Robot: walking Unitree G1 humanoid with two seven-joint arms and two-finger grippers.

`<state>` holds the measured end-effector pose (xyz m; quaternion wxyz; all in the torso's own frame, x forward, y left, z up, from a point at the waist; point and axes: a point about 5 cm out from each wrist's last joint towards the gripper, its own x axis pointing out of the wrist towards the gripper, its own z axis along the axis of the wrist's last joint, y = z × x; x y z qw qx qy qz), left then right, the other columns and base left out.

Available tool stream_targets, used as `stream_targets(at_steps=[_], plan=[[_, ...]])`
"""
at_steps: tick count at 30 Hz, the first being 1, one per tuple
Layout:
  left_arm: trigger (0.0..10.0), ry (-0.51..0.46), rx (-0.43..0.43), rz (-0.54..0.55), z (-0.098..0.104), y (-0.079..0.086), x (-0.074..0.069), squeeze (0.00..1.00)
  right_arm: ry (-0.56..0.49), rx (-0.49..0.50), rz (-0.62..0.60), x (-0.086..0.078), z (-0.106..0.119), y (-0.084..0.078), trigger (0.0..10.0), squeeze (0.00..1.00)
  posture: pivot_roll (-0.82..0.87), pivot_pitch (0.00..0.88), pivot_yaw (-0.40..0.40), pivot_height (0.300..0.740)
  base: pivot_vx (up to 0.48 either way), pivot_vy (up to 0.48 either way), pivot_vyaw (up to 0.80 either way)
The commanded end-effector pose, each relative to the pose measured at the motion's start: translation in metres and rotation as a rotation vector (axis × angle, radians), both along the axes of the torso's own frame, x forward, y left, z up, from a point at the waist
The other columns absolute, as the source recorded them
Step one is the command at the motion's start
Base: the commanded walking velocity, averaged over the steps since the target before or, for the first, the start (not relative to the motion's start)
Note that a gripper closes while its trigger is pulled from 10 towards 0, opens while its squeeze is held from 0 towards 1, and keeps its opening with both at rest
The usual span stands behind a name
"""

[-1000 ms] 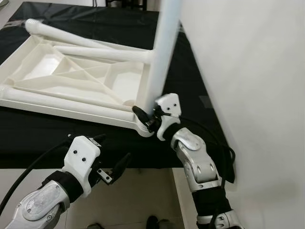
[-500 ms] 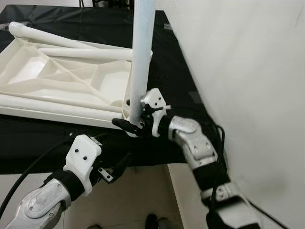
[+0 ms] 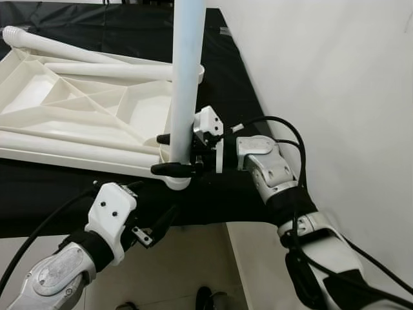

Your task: Building children table

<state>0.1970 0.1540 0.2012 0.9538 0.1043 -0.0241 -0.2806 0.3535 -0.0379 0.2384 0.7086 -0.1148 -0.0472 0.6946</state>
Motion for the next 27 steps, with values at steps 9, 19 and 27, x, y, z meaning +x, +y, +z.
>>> stream_targets(at_steps=[9, 19, 27], plan=[[10.0, 0.001, 0.002, -0.006, -0.001, -0.004, -0.003, 0.0, -0.022, -0.051, -0.047, 0.008, -0.009, -0.004, 0.0, 0.0, 0.19, 0.243, -0.171, 0.74, 0.0, 0.0, 0.0], [10.0, 0.004, 0.011, -0.003, -0.001, -0.002, -0.005, 0.0, 0.161, -0.062, -0.858, -0.006, -0.085, -0.037, 0.0, 0.0, 0.19, 0.265, -0.166, 0.74, 0.0, 0.0, 0.0], [10.0, 0.009, 0.011, -0.015, -0.002, -0.001, -0.003, 0.0, 0.145, -0.072, -1.031, -0.016, -0.09, -0.039, 0.0, 0.0, 0.18, 0.235, -0.156, 0.74, 0.0, 0.0, 0.0]])
